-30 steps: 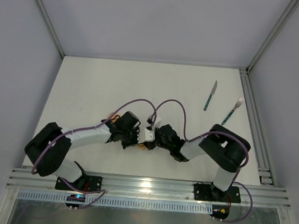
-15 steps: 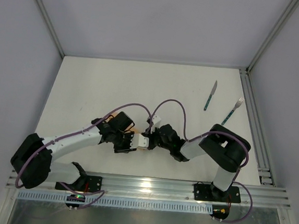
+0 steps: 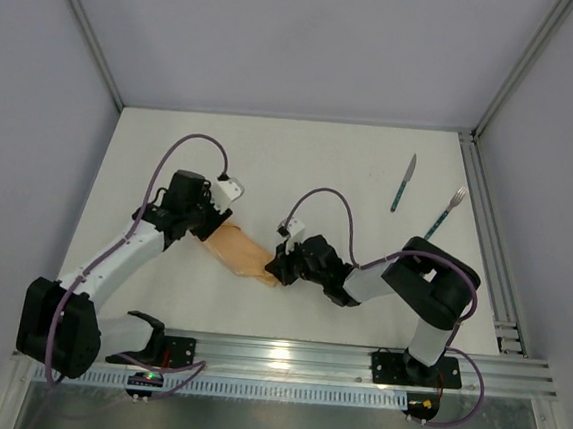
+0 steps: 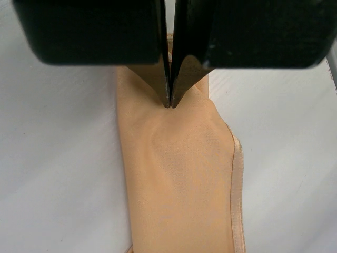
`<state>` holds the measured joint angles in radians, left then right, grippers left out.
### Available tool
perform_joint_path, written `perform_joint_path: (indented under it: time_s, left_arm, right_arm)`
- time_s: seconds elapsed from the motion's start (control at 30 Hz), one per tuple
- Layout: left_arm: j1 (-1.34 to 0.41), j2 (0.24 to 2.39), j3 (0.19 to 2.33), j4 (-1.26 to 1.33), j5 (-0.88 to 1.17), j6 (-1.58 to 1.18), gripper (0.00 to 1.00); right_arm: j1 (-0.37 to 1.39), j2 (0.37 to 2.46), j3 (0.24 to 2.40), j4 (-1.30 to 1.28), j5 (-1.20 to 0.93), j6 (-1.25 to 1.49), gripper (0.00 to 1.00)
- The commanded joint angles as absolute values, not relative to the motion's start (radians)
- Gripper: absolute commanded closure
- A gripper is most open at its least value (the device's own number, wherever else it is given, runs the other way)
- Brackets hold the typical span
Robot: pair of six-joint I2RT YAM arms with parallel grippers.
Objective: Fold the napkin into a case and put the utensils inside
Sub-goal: Smooth out the smaller rectangle-folded napkin at the center of the board.
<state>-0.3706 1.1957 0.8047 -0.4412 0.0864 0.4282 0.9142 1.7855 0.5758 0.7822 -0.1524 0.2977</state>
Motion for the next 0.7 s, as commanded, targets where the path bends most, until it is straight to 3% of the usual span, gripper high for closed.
perform_joint_path:
  time_s: [0.0,0.67]
  left_arm:
    - [-0.261,1.267,0.844,-0.345,0.035,0.388,0.53]
    - [-0.216,1.365,0.877,-0.333,0.201,0.334,0.60]
  right_arm:
    - [0.913,1.799,0.597,0.755,-0.146,0.272,0.96]
    - [0.913,1.812,0.600,0.742,-0.137,0.273,0.96]
